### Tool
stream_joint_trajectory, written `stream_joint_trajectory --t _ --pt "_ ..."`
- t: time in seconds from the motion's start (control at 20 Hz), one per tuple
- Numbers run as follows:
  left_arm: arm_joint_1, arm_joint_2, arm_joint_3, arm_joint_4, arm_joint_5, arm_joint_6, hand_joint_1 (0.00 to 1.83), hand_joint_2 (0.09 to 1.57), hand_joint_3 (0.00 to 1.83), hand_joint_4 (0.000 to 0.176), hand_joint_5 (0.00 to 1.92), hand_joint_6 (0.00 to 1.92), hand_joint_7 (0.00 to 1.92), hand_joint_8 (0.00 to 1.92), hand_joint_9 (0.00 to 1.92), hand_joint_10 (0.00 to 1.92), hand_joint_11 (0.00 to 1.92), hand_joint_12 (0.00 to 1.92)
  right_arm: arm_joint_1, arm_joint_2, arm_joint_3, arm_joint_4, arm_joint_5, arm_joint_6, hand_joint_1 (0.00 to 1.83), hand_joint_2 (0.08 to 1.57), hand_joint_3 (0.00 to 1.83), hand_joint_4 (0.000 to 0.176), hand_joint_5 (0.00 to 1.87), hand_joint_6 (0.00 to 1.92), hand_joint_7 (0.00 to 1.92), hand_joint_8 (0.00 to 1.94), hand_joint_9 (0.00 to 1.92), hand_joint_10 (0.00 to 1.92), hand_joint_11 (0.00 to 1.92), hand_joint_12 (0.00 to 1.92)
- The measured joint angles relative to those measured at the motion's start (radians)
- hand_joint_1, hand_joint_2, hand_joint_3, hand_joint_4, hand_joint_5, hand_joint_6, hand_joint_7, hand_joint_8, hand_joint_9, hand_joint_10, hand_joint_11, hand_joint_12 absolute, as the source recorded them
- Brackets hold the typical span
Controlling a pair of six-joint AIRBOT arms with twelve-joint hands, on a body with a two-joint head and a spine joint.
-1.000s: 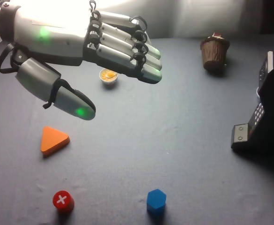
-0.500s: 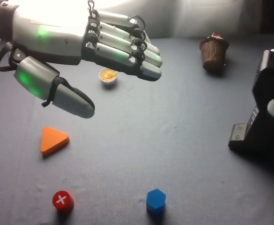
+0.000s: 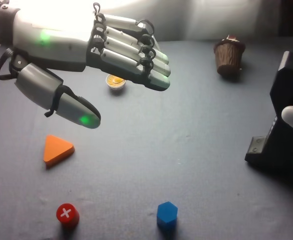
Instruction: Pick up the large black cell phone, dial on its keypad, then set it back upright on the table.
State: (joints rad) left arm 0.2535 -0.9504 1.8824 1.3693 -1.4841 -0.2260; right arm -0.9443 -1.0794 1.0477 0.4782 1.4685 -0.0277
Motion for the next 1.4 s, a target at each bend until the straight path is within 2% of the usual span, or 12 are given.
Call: stream_joint_trajectory --t 0.1,0.4,0.7,0.8,0.85,0.9,1.0,1.05,1.1,1.15,1.25,1.4 --pt "0.001 0.0 0.0 0.022 0.0 0.0 0.09 1.25 0.0 0.0 0.29 0.0 0.31 0.01 0.3 0.01 0.0 0.91 0.021 -0.013 0.016 -0.005 -0.01 0.0 1.49 1.1 0.0 0.0 1.01 0.68 0.95 0.94 0.95 1.12 0.87 1.58" --pt "0.001 0.0 0.0 0.013 -0.003 0.0 0.14 1.25 0.0 0.0 0.3 0.0 0.31 0.0 0.3 0.01 0.0 0.97 0.062 -0.024 0.04 -0.002 -0.045 -0.006 1.49 1.09 0.0 0.0 1.01 0.7 0.98 0.89 0.97 1.08 0.84 1.6" --pt "0.001 0.0 0.005 0.013 -0.007 0.0 0.65 1.29 0.0 0.017 0.25 0.0 0.5 0.01 0.71 0.11 0.2 1.31 0.136 -0.065 0.089 -0.026 -0.092 -0.023 1.49 1.11 0.0 0.0 1.01 0.68 0.91 1.02 0.91 1.15 0.84 1.62" --pt "0.001 0.0 0.01 0.013 -0.008 -0.004 0.83 1.19 0.0 0.04 0.21 0.0 0.59 0.01 0.64 0.7 0.2 1.44 0.164 -0.079 0.105 -0.04 -0.116 -0.031 1.49 1.11 0.0 0.0 1.02 0.62 0.89 1.08 0.91 1.15 0.82 1.63" --pt "0.001 0.0 0.011 0.013 -0.008 -0.004 0.83 1.19 0.0 0.04 0.21 0.0 0.59 0.01 0.64 0.7 0.2 1.44 0.169 -0.082 0.108 -0.042 -0.121 -0.031 1.49 1.11 0.0 0.0 1.02 0.62 0.89 1.08 0.91 1.15 0.82 1.63" --pt "0.001 0.0 0.011 0.013 -0.009 -0.004 0.89 1.21 0.0 0.048 0.22 0.0 0.67 0.01 0.61 1.04 0.26 1.52 0.179 -0.087 0.117 -0.049 -0.128 -0.031 1.49 1.11 0.0 0.0 1.06 0.56 0.89 1.08 0.91 1.16 0.82 1.62" --pt "0.0 0.0 0.011 0.013 -0.013 -0.005 1.01 1.3 0.01 0.057 0.24 0.0 0.78 0.04 0.6 1.26 0.36 1.62 0.196 -0.092 0.131 -0.063 -0.144 -0.034 1.49 1.1 0.0 0.0 1.08 0.55 0.89 1.07 0.92 1.13 0.84 1.6" --pt "-0.002 0.0 0.011 0.011 -0.018 -0.007 1.22 1.23 0.1 0.058 0.23 0.01 0.69 1.19 0.56 1.4 0.39 1.73 0.208 -0.098 0.14 -0.061 -0.15 -0.035 1.49 1.11 0.0 0.0 1.06 0.55 0.88 1.1 0.91 1.14 0.84 1.61" --pt "-0.002 0.0 0.012 0.012 -0.019 -0.007 1.22 1.23 0.1 0.058 0.23 0.01 0.69 1.19 0.56 1.4 0.39 1.73 0.215 -0.099 0.142 -0.062 -0.154 -0.036 1.49 1.11 0.0 0.0 1.06 0.55 0.88 1.1 0.91 1.14 0.84 1.61" --pt "-0.003 0.0 0.012 0.013 -0.024 -0.011 1.28 1.28 0.01 0.066 0.21 0.0 0.64 1.51 0.51 1.59 0.37 1.85 0.225 -0.101 0.15 -0.08 -0.158 -0.035 1.49 1.1 0.0 0.0 1.04 0.6 0.9 1.07 0.92 1.13 0.87 1.58" --pt "-0.005 0.0 0.013 0.015 -0.025 -0.016 1.29 1.27 0.0 0.066 0.19 0.0 0.67 1.48 0.49 1.65 0.38 1.92 0.241 -0.102 0.151 -0.085 -0.16 -0.035 1.49 1.11 0.0 0.0 1.04 0.58 0.9 1.07 0.91 1.14 0.85 1.59" --pt "-0.01 0.0 0.015 0.011 -0.029 -0.03 1.27 1.3 0.01 0.076 0.19 0.0 0.61 1.57 0.5 1.76 0.37 1.92 0.269 -0.104 0.151 -0.089 -0.155 -0.035 1.48 1.17 0.0 0.0 0.81 0.95 0.8 1.17 0.82 1.24 0.73 1.66"
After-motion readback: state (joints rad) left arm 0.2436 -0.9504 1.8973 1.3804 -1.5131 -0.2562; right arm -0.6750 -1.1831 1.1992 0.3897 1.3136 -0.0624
